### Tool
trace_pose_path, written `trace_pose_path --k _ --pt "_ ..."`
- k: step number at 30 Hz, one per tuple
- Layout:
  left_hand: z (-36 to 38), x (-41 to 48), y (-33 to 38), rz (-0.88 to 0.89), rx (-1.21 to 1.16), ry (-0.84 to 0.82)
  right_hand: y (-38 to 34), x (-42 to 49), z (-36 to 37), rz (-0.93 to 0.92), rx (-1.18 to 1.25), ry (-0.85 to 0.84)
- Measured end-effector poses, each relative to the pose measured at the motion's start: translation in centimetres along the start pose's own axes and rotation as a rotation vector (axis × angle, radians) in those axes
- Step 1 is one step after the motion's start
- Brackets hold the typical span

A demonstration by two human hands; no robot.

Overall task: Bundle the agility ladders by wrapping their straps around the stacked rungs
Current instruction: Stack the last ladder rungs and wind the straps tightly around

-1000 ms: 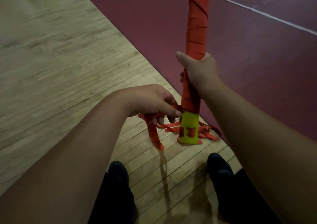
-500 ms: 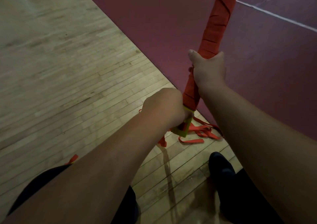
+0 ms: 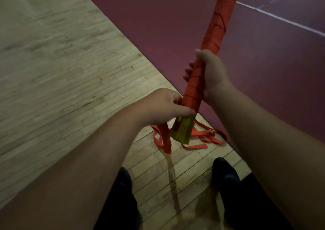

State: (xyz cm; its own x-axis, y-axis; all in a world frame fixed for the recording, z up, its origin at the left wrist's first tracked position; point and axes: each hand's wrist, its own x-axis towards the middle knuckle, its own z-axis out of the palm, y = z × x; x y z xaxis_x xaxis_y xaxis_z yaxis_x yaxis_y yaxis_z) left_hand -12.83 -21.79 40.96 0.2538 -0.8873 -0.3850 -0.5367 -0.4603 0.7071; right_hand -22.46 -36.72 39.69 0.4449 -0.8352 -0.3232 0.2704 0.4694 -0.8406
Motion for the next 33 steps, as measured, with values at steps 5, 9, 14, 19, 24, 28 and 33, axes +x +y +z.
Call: trace_pose_path --k 5,9,14,19,24,28,33 --pt "-2.8 -1.0 -2.0 0.102 -0.368 -0.333 0.0 -1.8 0.5 0.198 0.334 -0.302" --pt "-3.2 -1.1 -2.0 0.087 -0.36 -0.385 0.0 -2.0 1.4 0.249 0.249 -0.301" --pt "-3.4 -0.6 -2.5 -0.01 -0.208 -0.327 1.5 -1.1 2.0 0.218 0.054 -0.126" --pt "-3.2 -0.1 -2.9 -0.068 -0.131 -0.306 2.3 -0.6 1.5 0.104 -0.081 0.011" --pt "-2.3 -0.2 -1.6 -0.109 -0.023 -0.313 2.5 -0.5 1.3 -0.019 -0.245 0.052" --pt "0.0 -0.2 -0.3 -0.148 0.322 -0.235 3.2 -0.2 1.5 -0.099 -0.423 0.125" --pt "4.1 0.4 0.3 -0.199 0.692 0.103 3.8 0.4 1.6 -0.137 -0.516 0.174"
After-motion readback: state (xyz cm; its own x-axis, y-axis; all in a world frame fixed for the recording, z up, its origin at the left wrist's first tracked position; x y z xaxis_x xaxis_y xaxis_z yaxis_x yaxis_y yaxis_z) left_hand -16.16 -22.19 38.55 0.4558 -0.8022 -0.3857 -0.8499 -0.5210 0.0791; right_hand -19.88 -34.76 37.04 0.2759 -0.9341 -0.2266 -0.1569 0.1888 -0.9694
